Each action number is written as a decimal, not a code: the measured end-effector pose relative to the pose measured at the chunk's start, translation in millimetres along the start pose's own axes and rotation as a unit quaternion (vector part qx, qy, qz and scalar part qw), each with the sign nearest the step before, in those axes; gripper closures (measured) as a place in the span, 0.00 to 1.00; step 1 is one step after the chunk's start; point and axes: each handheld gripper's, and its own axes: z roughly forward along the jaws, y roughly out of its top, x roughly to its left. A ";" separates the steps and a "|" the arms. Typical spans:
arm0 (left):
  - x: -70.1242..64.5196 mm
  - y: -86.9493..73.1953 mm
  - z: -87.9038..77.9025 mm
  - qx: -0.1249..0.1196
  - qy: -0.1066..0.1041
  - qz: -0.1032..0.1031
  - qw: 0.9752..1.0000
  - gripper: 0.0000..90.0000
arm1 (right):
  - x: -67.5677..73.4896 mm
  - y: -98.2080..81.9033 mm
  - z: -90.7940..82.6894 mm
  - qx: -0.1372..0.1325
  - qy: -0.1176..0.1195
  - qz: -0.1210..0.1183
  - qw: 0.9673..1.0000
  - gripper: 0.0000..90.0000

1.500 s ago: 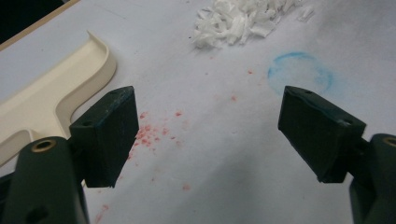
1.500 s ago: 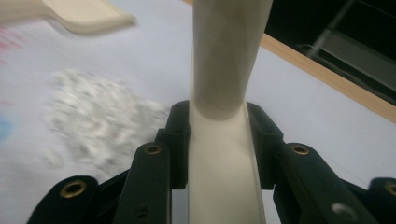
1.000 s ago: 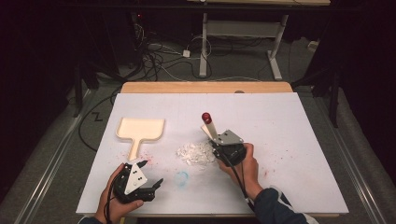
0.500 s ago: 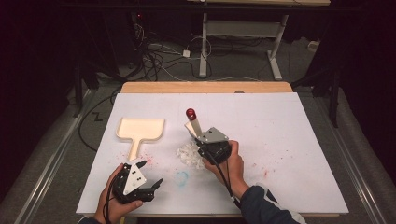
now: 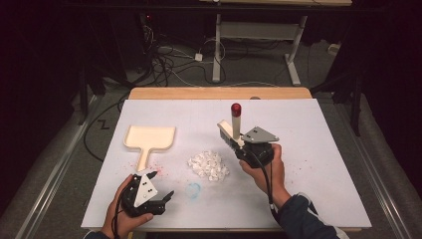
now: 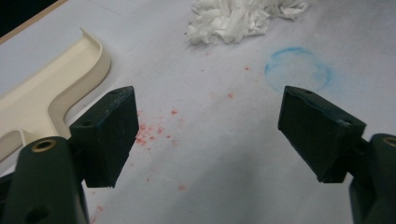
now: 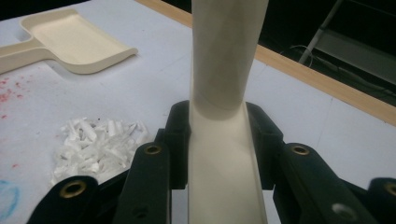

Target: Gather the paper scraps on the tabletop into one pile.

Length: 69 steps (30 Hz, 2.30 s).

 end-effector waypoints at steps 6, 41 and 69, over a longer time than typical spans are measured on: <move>-0.8 -0.1 1.3 0.003 0.001 0.001 1.000 0.21 | -14.3 -2.9 -19.2 0.002 0.035 0.001 0.999 0.76; -2.1 0.8 -0.6 0.009 0.011 0.018 1.000 0.21 | -82.5 -75.6 -134.7 0.079 0.235 -0.076 0.966 0.76; -6.0 1.8 5.0 0.020 0.000 0.026 0.999 0.21 | -126.0 -51.9 -43.3 0.235 0.185 -0.148 0.943 0.54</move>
